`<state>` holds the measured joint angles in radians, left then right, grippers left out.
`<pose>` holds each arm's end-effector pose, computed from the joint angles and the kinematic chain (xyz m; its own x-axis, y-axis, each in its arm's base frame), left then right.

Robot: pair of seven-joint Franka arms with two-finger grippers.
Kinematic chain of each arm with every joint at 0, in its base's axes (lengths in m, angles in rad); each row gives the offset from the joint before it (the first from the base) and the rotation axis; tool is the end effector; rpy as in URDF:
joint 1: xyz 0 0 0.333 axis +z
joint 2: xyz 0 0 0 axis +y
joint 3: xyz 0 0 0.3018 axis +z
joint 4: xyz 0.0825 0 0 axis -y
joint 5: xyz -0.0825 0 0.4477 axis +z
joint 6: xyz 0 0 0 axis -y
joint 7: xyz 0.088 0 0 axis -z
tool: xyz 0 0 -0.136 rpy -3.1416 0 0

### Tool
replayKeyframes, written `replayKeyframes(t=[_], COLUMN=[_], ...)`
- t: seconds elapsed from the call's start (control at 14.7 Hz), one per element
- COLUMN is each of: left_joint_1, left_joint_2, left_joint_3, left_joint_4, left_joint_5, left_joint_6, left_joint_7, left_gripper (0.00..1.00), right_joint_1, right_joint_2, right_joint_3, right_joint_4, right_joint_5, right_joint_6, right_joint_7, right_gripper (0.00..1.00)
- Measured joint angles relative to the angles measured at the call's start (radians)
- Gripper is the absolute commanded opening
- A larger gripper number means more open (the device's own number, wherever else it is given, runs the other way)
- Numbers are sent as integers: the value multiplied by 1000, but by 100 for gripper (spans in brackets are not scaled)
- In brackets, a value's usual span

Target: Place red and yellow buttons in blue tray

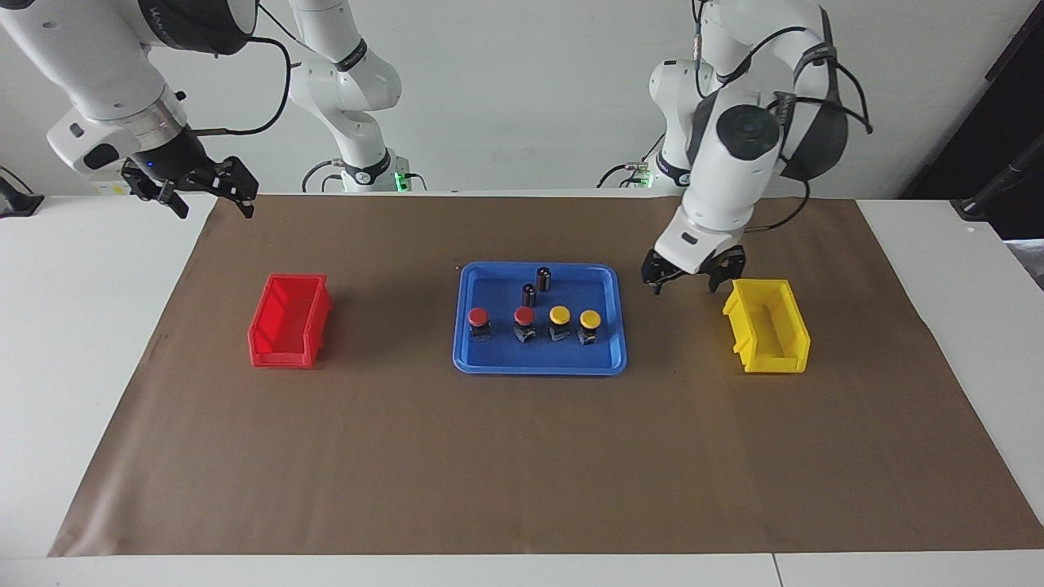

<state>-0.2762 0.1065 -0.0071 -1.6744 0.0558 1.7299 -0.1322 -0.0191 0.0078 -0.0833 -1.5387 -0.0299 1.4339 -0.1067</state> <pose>0.6262 -0.1752 0.4715 0.9863 -0.1592 -0.0437 -0.1616 -0.9850 -0.0601 0.5990 -0.0658 0.5826 0.9934 0.0008 -0.1149 0.0029 -0.9998 0.0184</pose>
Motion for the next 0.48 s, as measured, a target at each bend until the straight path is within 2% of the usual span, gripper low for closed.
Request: replayKeyframes(t=[0.2, 0.48], left_joint_1=[165, 233], left_joint_2=[-54, -94], left_joint_3=[5, 4], left_joint_4=[7, 8], left_joint_5=[-3, -29], left_joint_6=[-26, -50], left_joint_7=[166, 200], left_gripper=[100, 100], right_joint_1=[0, 17], right_joint_2=[0, 0], right_joint_3=[2, 6], right_joint_4=[0, 0], right_joint_5=[-2, -9], right_joint_6=[0, 0], right_joint_7=[0, 0], right_gripper=[100, 100])
